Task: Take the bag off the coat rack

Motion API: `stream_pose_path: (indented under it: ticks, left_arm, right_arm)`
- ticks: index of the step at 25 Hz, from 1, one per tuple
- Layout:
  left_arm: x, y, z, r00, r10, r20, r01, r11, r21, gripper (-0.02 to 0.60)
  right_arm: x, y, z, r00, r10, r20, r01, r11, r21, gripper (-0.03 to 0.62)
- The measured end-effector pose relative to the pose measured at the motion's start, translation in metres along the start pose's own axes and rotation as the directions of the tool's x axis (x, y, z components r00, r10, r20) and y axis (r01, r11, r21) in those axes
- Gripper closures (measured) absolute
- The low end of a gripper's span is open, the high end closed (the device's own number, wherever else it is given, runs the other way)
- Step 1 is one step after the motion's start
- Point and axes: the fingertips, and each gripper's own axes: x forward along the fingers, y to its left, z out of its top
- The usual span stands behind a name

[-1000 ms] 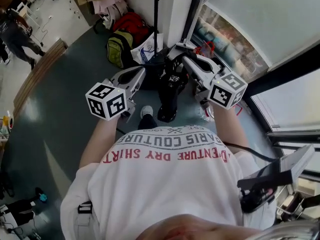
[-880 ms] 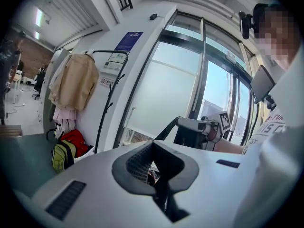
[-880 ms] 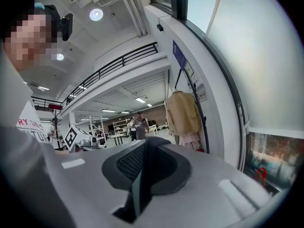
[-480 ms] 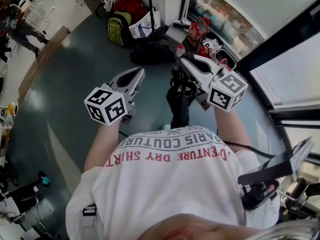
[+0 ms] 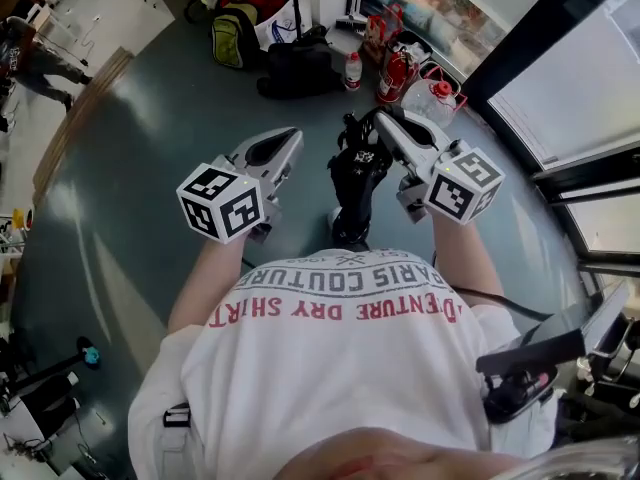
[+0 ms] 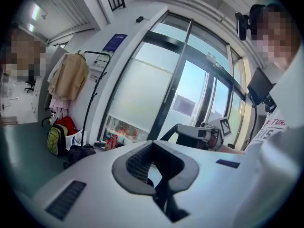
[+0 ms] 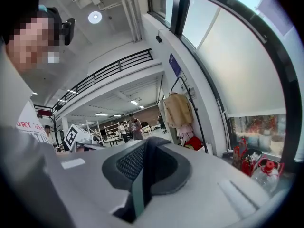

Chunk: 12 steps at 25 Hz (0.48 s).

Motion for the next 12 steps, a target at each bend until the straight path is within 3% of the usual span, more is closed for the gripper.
stream_pose_path:
  ticks: [6, 12]
  left_arm:
    - [-0.064, -0.053, -0.009, 1.000, -0.012, 0.002, 0.012, 0.999, 0.038, 0.580]
    - [-0.114, -0.084, -0.019, 0.998, -0.002, 0.057, -0.002, 0.997, 0.076, 0.580]
  right_arm:
    - [-0.036, 0.062, -0.016, 1.000, -0.008, 0.017, 0.007, 0.998, 0.059, 0.572]
    - [-0.052, 0.124, -0.036, 0.998, 0.061, -0.009, -0.060, 0.997, 0.055, 0.572]
